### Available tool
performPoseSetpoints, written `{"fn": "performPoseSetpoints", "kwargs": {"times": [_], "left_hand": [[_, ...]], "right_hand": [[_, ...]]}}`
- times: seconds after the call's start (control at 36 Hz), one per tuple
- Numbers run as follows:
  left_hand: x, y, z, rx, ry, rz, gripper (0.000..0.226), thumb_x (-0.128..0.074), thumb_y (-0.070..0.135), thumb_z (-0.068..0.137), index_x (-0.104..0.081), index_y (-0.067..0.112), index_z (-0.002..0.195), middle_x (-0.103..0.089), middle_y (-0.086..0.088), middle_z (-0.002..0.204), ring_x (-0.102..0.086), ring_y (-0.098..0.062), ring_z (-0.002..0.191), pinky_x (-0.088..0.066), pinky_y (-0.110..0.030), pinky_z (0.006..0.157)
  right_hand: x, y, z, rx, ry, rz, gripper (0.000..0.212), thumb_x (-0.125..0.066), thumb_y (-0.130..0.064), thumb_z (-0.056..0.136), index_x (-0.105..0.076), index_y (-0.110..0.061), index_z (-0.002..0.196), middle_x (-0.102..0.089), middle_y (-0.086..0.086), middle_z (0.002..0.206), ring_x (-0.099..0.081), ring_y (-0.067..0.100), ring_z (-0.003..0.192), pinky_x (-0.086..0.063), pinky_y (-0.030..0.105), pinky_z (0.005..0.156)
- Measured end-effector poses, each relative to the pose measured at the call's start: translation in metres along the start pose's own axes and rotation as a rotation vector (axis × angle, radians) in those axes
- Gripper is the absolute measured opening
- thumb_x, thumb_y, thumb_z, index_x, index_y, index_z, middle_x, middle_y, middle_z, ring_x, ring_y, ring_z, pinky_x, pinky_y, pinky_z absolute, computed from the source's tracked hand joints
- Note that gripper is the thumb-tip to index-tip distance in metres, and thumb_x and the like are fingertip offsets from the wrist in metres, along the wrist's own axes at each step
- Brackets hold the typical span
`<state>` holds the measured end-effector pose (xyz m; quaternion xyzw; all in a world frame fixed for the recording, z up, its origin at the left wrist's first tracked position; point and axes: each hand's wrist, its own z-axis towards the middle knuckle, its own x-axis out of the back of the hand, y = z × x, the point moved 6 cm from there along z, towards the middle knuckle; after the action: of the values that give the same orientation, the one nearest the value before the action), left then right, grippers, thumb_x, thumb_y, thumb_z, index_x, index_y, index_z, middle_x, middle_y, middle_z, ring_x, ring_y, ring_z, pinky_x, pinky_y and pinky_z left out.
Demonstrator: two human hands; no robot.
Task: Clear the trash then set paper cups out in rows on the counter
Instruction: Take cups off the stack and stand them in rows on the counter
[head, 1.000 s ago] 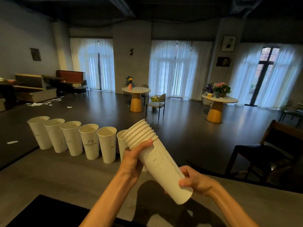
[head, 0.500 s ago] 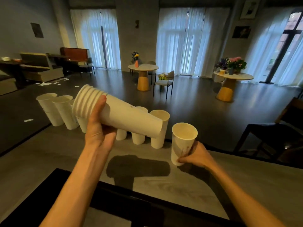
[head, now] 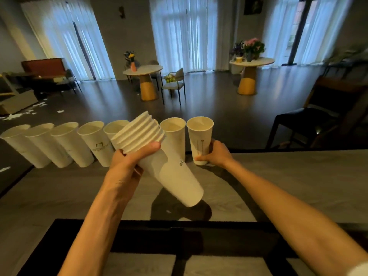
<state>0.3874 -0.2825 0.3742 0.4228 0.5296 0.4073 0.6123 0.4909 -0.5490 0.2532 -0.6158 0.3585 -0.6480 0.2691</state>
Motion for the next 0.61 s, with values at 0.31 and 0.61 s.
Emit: {"fn": "performPoseSetpoints", "kwargs": {"times": [0.31,0.61], "left_hand": [[-0.053,-0.024,-0.009,0.202,-0.014,-0.29,0.055,-0.078,0.015,0.06,-0.062,0.015,0.112,-0.079,-0.002,0.088,-0.076,-0.014,0.079,-0.06,-0.033,0.068],[-0.093,-0.039,0.004,0.188,-0.023,-0.307,0.111,-0.101,0.031,0.022,-0.06,0.021,0.124,-0.075,-0.006,0.112,-0.07,-0.023,0.108,-0.06,-0.042,0.076]], "right_hand": [[0.025,0.005,-0.066,-0.076,-0.239,0.455,0.043,-0.057,-0.047,0.095,-0.065,-0.007,0.109,-0.07,0.008,0.099,-0.07,0.018,0.083,-0.058,0.036,0.084],[0.042,-0.022,-0.124,0.034,-0.98,0.812,0.084,-0.075,-0.056,0.076,-0.041,-0.016,0.142,-0.061,0.012,0.121,-0.062,0.022,0.107,-0.054,0.035,0.091]]}}
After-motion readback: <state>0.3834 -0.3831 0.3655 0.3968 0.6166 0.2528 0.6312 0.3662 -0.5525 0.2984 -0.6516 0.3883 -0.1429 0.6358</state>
